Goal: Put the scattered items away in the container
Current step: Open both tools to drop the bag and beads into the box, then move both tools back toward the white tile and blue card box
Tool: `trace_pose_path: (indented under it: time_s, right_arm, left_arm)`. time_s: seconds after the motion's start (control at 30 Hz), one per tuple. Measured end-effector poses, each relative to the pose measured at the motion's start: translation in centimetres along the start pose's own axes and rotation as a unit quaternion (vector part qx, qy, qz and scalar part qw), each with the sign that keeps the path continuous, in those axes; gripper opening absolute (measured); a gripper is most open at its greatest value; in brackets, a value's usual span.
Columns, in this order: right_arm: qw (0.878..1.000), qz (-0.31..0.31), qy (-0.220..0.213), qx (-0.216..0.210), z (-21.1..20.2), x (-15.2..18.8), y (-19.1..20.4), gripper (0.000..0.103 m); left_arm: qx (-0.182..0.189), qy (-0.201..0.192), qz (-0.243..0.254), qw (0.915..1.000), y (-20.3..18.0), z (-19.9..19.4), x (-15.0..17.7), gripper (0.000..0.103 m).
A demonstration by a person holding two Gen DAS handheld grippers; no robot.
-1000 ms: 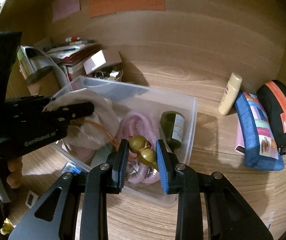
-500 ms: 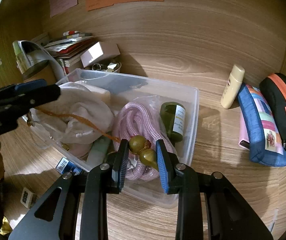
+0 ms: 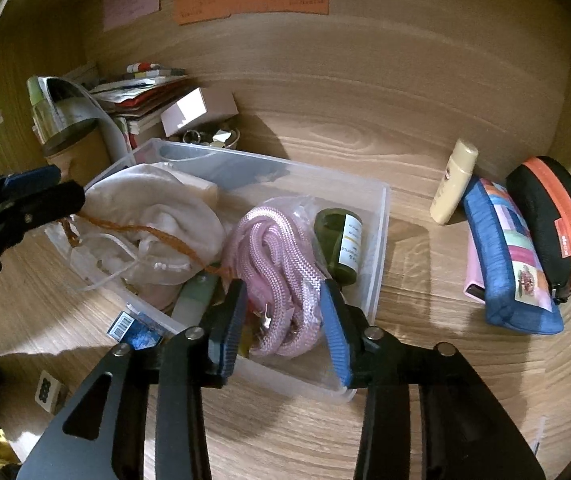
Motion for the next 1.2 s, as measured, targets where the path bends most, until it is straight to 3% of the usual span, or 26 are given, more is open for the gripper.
trace_pose_path:
  time_s: [0.23,0.33,0.53,0.6,0.67,0.87,1.2]
  right_arm:
    - [1.0,-0.002,-0.007,0.005,-1.0,0.4,0.2,0.036]
    - [1.0,-0.003,-0.012,0.007,-1.6,0.6,0.2,0.042]
    - [1.0,-0.01,-0.021,0.008,-3.0,1.1,0.7,0.049]
    - [1.0,-0.013,-0.025,0.007,-3.6,1.4,1.0,0.055]
    - [0.999,-0.016,-0.031,0.007,-4.0,1.6,1.3,0.062]
    - [0.999,-0.026,-0.026,-0.006,-4.5,2.8,2.6,0.068]
    - [0.999,-0.031,0.012,-0.02,-2.9,4.6,4.3,0.068]
  left_arm:
    - [0.007,0.011,0.003,0.9999,0.4,-1.2,1.5,0.077]
    - [0.005,0.007,0.002,1.0,0.4,-2.0,2.2,0.089]
    - [-0.002,0.01,0.003,0.9999,0.7,-3.3,3.4,0.091]
    - [-0.004,0.019,0.002,0.9998,0.8,-3.3,3.9,0.097]
    - [-0.011,0.027,0.0,0.9996,1.1,-3.4,4.5,0.097]
    - [-0.015,0.051,-0.001,0.9986,1.4,-3.5,6.8,0.097]
    - [0.011,0.09,-0.004,0.9959,0.9,-3.8,10.9,0.097]
Point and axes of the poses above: each gripper's, at about its wrist camera, not at the fingertips, and z roughly the way its jaws point, y to its left, x to its underside, the point moved 2 cm from there along z, roughly the way its jaws point, and after that the axes turned 1 degree about z, right-handed, at the moved point
